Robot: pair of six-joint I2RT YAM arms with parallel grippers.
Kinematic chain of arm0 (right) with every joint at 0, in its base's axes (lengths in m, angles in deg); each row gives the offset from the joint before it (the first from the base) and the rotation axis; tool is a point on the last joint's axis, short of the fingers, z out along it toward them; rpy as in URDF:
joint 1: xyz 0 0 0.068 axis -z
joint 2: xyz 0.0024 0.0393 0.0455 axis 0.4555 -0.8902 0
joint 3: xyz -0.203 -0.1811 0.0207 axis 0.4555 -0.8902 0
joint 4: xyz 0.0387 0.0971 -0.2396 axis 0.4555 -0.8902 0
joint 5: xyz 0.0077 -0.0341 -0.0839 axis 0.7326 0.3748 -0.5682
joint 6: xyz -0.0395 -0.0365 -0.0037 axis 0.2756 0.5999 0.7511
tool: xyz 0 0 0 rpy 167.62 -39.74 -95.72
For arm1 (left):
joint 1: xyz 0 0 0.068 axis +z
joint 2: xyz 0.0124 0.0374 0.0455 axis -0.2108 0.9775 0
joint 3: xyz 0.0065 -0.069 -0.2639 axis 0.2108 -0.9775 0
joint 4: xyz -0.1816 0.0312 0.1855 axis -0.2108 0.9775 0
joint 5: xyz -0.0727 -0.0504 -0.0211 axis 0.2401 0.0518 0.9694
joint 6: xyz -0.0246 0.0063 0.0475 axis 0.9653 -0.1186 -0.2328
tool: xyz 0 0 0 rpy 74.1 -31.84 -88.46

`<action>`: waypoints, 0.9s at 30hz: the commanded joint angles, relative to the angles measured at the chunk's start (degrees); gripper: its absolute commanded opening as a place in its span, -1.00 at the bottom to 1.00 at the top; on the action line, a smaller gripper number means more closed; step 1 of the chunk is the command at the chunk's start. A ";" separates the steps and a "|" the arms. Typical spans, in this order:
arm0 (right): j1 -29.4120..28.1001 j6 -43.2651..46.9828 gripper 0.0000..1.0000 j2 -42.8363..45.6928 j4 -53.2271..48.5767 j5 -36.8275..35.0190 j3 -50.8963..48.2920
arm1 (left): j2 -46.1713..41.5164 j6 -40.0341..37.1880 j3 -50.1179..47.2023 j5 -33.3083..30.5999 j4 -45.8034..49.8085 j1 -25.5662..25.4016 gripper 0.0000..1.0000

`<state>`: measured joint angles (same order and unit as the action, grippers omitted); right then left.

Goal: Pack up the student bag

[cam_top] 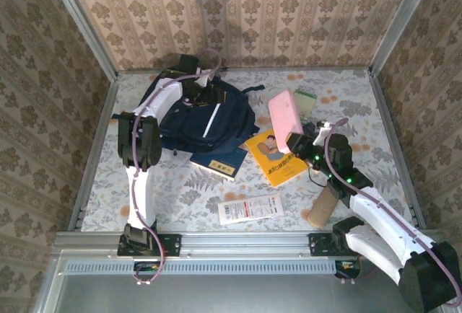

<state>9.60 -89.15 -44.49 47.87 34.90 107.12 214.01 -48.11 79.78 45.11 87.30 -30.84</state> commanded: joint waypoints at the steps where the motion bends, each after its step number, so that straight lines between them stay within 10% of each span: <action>1: 2.24 -0.20 -0.39 1.28 2.36 2.90 -0.63 | 1.84 -0.09 2.05 3.46 0.43 -0.09 0.36; 13: 4.24 -2.43 -0.38 -2.31 6.97 6.26 -2.65 | 0.37 4.27 -6.61 12.74 -6.39 -0.48 0.00; 20: 4.40 -3.92 -0.39 -5.01 9.71 7.90 -2.21 | 0.47 3.58 -6.31 10.66 -3.18 -0.59 -1.00; 27: 4.07 -4.09 -0.38 -9.37 9.83 12.10 2.00 | -9.65 2.13 -3.68 6.77 1.50 0.80 -1.00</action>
<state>13.71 -92.40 -52.29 53.25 43.33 105.50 212.28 -44.30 73.13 52.17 84.21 -30.82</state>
